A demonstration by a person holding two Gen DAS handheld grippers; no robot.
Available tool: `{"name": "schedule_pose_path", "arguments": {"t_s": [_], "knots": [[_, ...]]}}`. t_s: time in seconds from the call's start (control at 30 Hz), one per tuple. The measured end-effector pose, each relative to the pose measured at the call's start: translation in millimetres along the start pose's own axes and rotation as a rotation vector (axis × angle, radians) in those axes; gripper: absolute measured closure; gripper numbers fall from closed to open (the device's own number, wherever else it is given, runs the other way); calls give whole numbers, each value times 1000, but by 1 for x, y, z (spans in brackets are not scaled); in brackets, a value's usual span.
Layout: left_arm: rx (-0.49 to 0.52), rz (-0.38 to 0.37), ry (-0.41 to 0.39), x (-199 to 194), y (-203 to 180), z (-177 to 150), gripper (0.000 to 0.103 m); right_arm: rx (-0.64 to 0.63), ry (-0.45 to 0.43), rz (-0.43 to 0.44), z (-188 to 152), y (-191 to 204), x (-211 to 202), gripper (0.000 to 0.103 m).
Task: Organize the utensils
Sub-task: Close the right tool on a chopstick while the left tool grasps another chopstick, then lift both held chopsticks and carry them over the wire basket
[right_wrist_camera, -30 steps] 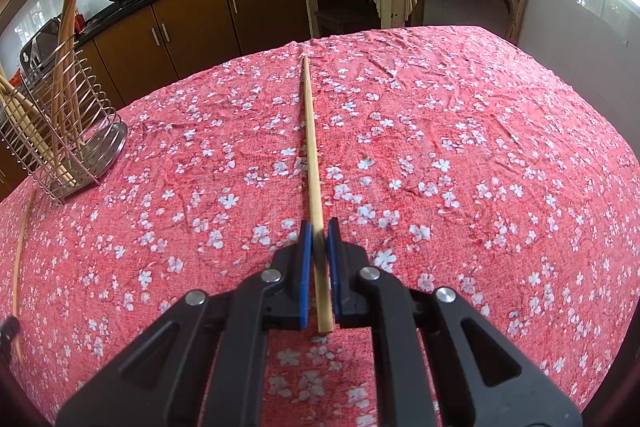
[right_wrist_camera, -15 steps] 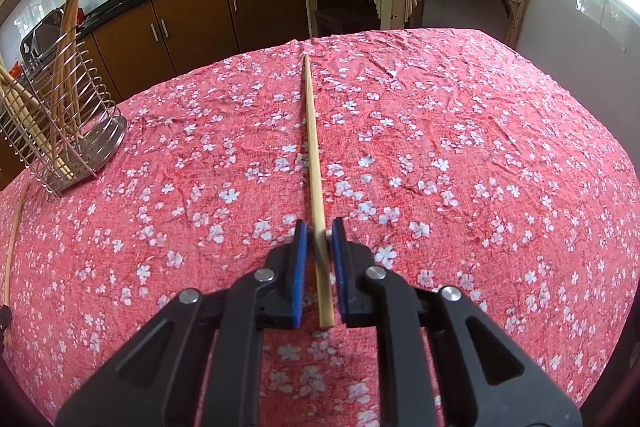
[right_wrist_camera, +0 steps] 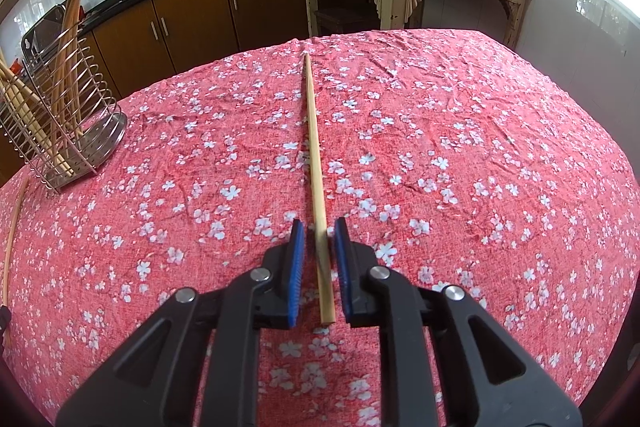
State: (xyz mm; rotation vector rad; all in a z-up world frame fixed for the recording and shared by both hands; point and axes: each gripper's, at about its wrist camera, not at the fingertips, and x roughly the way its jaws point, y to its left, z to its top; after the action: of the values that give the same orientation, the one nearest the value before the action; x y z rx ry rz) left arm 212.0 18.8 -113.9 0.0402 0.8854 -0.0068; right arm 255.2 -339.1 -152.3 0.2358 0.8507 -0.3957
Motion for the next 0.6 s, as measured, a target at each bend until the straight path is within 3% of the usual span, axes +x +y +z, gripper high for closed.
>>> {"name": "schedule_pose_path", "arguments": {"t_s": [0.27, 0.37, 0.6], "knots": [[-2, 3, 1, -1, 1, 2, 96, -3, 1, -5, -1, -1, -1, 88], [0, -8, 0, -1, 2, 2, 96, -4, 2, -1, 0, -1, -1, 94], [16, -44, -20, -8, 9, -3, 96, 15, -6, 24, -1, -9, -4, 96]]}}
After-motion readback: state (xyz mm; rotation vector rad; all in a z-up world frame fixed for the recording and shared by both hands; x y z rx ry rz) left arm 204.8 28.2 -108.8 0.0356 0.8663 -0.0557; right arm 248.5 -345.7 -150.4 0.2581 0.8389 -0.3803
